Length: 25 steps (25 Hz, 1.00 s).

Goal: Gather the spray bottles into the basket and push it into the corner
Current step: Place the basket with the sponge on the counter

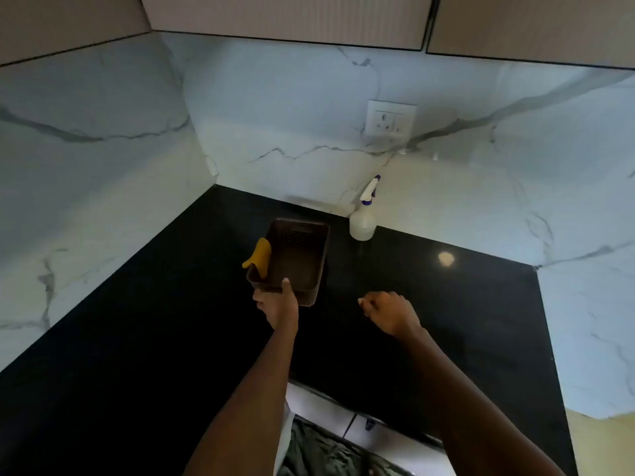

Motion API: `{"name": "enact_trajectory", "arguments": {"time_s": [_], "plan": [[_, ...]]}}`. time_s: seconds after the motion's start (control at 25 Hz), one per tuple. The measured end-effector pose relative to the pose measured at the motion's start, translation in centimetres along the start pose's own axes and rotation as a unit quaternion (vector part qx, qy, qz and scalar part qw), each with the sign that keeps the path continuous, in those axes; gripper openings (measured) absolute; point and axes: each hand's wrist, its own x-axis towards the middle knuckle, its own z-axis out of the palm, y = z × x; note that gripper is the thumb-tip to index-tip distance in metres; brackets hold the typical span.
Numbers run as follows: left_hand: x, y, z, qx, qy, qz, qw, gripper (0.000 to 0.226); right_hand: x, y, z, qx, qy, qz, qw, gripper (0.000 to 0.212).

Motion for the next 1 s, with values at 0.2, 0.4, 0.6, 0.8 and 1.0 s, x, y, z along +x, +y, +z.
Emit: {"name": "enact_trajectory", "arguments": {"time_s": [0.2,0.4,0.6,0.8,1.0], "plan": [[0.4,0.7,1.9,0.023,0.004,-0.038,0.999,0.080,3.2,2.4,-1.0,-0.017,0.009,-0.016,1.000,0.031],[1.8,0.2,2.5,0.079,-0.046,0.023,0.996,0.068,5.6,5.6,-2.3,-0.023,0.129,-0.039,0.991,0.039],[2.1,-1.1,2.9,0.132,-0.121,0.104,0.978,0.055,6.2,7.5,-3.5,-0.054,0.155,-0.042,0.985,0.063],[1.2,-1.2,5.3,0.262,-0.194,0.209,0.922,0.051,5.0,9.3,-3.5,-0.124,0.121,-0.031,0.984,0.083],[-0.1,-1.2,8.5,0.322,-0.234,0.268,0.877,0.054,2.8,12.7,-2.5,-0.094,0.087,0.007,0.992,0.096]]}}
